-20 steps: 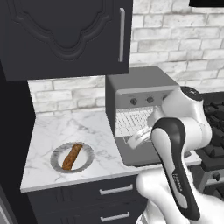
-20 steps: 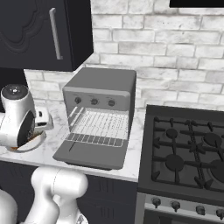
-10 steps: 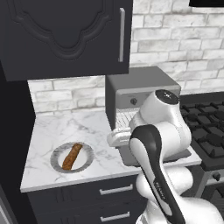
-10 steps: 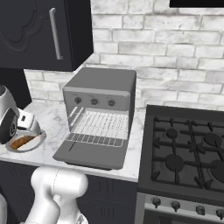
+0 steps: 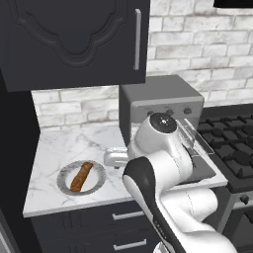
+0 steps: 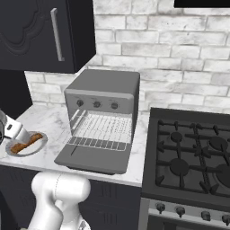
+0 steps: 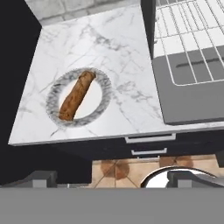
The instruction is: Pull the toaster oven rack outwards. Pick up the baguette from the plate and place it on the toaster oven rack. Close the toaster oven door fully and set the temperature to the lowest setting.
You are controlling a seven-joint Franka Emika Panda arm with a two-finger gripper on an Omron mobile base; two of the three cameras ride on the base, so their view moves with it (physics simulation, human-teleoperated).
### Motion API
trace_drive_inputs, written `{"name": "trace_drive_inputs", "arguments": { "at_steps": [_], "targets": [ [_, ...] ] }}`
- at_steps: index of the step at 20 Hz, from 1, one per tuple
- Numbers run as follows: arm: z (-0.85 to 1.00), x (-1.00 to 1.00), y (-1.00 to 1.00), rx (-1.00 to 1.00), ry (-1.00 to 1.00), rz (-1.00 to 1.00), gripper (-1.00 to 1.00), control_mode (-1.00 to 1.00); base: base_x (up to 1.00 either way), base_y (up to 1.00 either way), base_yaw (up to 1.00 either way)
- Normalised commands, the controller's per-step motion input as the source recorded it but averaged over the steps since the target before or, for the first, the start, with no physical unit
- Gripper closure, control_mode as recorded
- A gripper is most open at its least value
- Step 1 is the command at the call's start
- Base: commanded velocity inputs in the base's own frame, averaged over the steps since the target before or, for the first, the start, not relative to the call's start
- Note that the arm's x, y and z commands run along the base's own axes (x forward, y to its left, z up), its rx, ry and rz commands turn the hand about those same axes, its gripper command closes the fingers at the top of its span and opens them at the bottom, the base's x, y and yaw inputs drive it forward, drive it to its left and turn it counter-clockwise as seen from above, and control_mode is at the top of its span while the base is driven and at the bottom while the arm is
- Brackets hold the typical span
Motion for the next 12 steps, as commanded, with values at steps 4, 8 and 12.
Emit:
{"name": "trace_drive_inputs", "arguments": {
  "at_steps": [4,8,12],
  "targets": [
    [-0.07,0.37,0.18,0.03,0.09,0.0,-1.0,-1.0,0.0,0.0,0.0],
    [-0.19,0.47,0.19,0.01,0.15,0.0,-1.0,-1.0,0.0,0.0,0.0],
    [-0.31,0.51,0.44,0.0,0.18,0.0,-1.0,-1.0,0.0,0.0,0.0]
  ]
}}
